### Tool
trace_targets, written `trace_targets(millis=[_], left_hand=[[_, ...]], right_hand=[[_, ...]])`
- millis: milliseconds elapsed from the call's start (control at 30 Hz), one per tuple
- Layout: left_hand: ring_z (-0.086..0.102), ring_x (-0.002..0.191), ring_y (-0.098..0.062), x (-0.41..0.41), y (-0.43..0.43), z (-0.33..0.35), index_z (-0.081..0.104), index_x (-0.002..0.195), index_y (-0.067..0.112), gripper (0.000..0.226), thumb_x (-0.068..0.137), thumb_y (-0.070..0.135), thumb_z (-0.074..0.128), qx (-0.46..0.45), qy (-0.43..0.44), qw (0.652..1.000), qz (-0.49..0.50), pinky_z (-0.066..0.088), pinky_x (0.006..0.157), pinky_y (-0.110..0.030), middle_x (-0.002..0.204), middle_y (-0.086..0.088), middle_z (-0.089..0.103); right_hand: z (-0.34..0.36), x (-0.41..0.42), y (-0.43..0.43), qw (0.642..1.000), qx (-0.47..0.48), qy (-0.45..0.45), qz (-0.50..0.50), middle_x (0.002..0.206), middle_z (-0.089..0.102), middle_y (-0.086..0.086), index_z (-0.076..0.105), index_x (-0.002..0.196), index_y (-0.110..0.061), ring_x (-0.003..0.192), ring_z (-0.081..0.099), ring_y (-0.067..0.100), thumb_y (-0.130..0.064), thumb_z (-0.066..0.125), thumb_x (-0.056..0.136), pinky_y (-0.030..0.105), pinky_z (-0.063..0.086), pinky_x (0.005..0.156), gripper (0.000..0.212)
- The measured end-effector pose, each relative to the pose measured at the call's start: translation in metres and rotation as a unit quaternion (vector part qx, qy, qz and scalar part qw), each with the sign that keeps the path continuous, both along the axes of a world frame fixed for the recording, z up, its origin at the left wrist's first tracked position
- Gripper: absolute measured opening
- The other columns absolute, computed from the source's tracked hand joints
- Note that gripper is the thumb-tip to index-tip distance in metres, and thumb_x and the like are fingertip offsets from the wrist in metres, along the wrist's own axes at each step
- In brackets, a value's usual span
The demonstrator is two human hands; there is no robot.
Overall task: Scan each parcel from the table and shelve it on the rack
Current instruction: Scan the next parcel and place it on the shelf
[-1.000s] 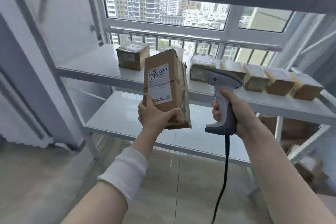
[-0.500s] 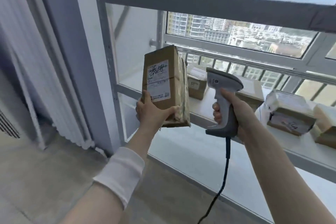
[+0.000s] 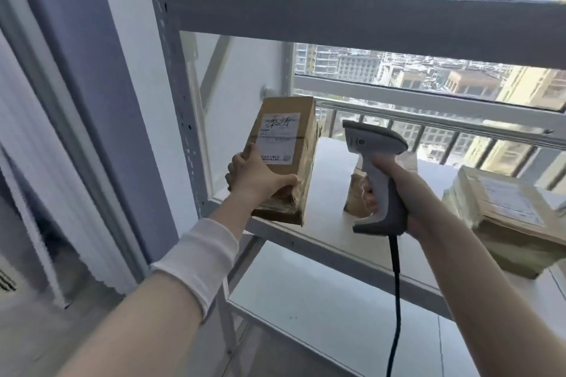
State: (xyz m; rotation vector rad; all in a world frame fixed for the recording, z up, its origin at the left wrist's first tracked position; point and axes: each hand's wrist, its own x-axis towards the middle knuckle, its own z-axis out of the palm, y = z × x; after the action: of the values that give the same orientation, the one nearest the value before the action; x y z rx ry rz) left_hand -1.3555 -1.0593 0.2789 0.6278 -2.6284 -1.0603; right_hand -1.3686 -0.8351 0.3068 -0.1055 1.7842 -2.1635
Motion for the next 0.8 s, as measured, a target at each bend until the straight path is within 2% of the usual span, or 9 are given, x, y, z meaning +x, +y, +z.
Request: trace_targets(millis=[267,567,633,800], left_hand=[[0.031,0.13,-0.035,-0.091,-0.023,-0.012,0.021,0.142,0.013,0.113,0.057,0.061,0.078,-0.063,-0.099,0.988,-0.101,0.028,0.108,-0.043,0.137,-0.019,0.034],[0.034,0.128,-0.036,-0.135,-0.02,-0.026,0.03,0.14,0.012,0.111,0.053,0.065,0.075,-0.079,-0.165,0.974,-0.137,0.031,0.107,-0.043,0.137,-0.02,0.038],[0.032,0.129,-0.037,-0.137,-0.019,-0.026,0.029,0.141,0.012,0.111,0.055,0.066,0.075,-0.076,-0.173,0.973,-0.134,0.029,0.108,-0.042,0.138,-0.021,0.034],[0.017,0.138,-0.039,-0.135,-0.017,-0.026,0.009,0.15,0.014,0.118,0.065,0.071,0.067,-0.083,-0.182,0.968,-0.15,0.017,0.113,-0.046,0.15,-0.023,0.015]], right_hand=[[-0.001,-0.04,-0.041,0.995,-0.01,-0.024,-0.1,0.055,0.056,0.005,0.056,0.079,-0.008,0.039,0.048,0.015,-0.033,0.057,0.091,0.022,0.041,0.041,0.028],[-0.002,-0.062,-0.05,0.991,-0.017,-0.021,-0.132,0.055,0.053,0.005,0.053,0.079,-0.01,0.037,0.045,0.015,-0.031,0.055,0.092,0.02,0.04,0.039,0.025],[-0.004,-0.064,-0.051,0.991,-0.018,-0.017,-0.131,0.055,0.053,0.005,0.053,0.078,-0.009,0.037,0.045,0.015,-0.032,0.054,0.092,0.021,0.039,0.038,0.027],[-0.01,-0.072,-0.056,0.991,-0.021,-0.025,-0.128,0.056,0.053,0.005,0.052,0.078,-0.01,0.037,0.045,0.015,-0.032,0.054,0.093,0.02,0.039,0.039,0.027]])
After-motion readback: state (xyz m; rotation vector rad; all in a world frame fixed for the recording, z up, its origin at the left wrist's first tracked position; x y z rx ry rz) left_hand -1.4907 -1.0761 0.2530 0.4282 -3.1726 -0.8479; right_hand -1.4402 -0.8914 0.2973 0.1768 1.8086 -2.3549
